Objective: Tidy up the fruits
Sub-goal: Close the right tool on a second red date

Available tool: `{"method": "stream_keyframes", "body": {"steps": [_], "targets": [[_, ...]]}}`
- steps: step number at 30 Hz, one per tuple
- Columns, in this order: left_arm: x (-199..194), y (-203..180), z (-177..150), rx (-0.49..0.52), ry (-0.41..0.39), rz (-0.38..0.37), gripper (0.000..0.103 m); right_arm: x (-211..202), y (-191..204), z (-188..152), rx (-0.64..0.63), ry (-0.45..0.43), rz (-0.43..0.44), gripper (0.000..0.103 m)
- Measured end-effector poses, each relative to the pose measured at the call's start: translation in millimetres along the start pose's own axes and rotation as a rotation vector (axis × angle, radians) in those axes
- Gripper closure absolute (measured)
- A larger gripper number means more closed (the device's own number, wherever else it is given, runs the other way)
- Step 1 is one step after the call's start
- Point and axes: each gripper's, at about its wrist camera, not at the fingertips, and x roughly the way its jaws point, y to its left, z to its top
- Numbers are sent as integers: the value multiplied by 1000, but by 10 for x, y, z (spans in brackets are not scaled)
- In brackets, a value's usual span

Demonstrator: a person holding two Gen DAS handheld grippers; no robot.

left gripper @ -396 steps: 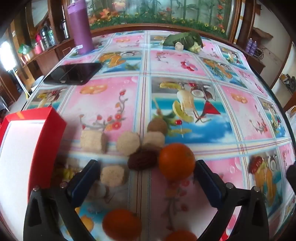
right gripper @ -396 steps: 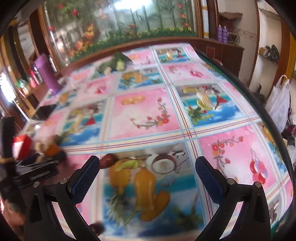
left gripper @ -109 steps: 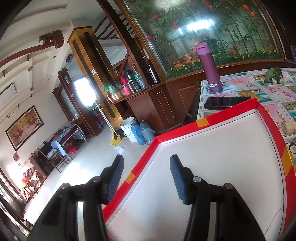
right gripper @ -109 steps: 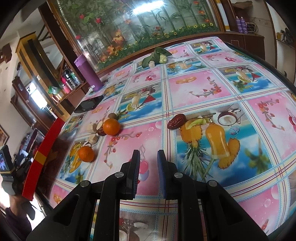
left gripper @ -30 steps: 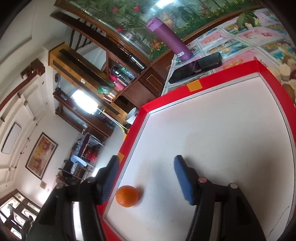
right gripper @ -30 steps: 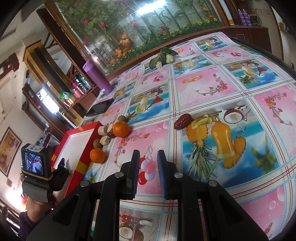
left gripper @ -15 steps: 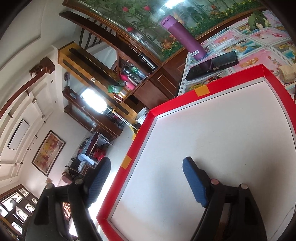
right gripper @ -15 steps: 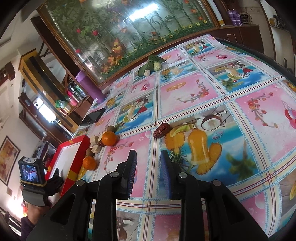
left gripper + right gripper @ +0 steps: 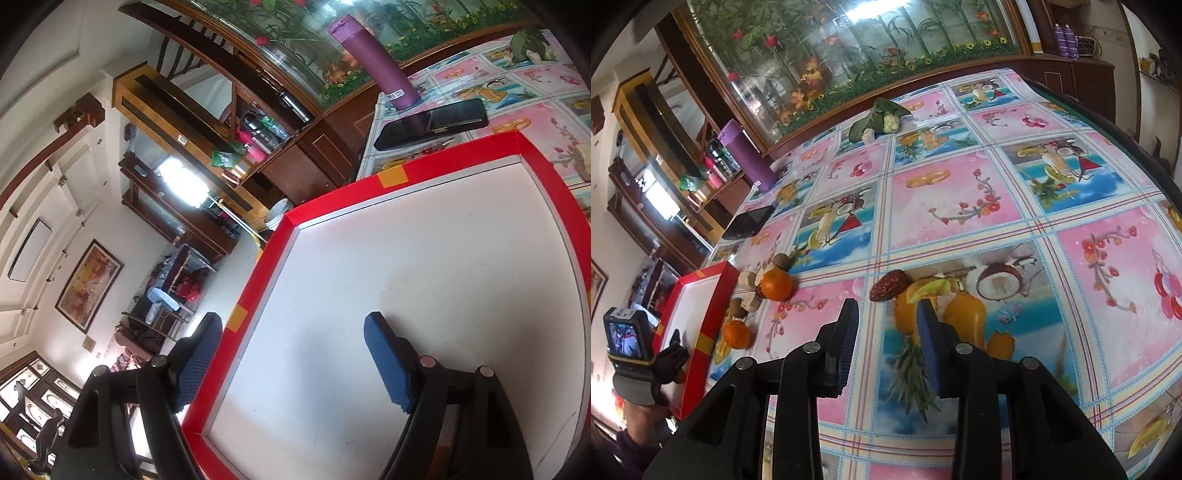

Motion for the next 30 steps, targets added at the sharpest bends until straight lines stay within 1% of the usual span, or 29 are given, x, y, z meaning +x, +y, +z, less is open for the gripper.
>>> {"method": "stream_keyframes", "body": {"steps": [2, 5, 6, 8, 9, 12, 14, 15, 17, 19, 21, 22, 24, 30], "targets": [[-72, 21, -36, -17, -6, -19, 11, 79, 68, 50, -9, 16, -55, 70], [-341, 74, -60, -60, -88, -49, 9, 217, 104, 77, 9, 54, -106, 70], [-442, 91, -60, -71, -119, -62, 5, 245, 105, 75, 19, 55, -135, 70], [-662, 111, -51, -89, -174, -100, 2, 278, 100, 62, 23, 51, -162, 70], [-765, 107, -33, -96, -194, -137, 2, 292, 92, 52, 25, 51, -169, 70], [-1027, 3, 41, -81, -221, -348, 1, 350, 95, 8, 18, 47, -190, 70], [-1150, -80, 85, -76, -215, -491, 1, 359, 108, 6, 7, 38, -194, 70], [-1184, -137, 120, -73, -204, -539, 1, 361, 102, 6, 6, 38, -186, 70], [-1203, -281, 191, -62, -166, -594, 1, 363, 81, 10, 12, 32, -171, 69], [-1164, -384, 267, -71, -123, -654, 1, 361, 74, 14, 11, 32, -161, 69], [-1125, -483, 314, -73, -79, -671, 1, 361, 48, 28, 21, 33, -145, 70], [-1095, -531, 336, -68, -63, -691, 1, 359, 31, 34, 33, 33, -133, 69], [-1063, -612, 376, -64, -35, -705, 2, 355, 1, 43, 49, 35, -115, 69], [-1131, -694, 417, -59, -30, -732, 2, 358, 14, 46, 48, 38, -111, 69]]}}
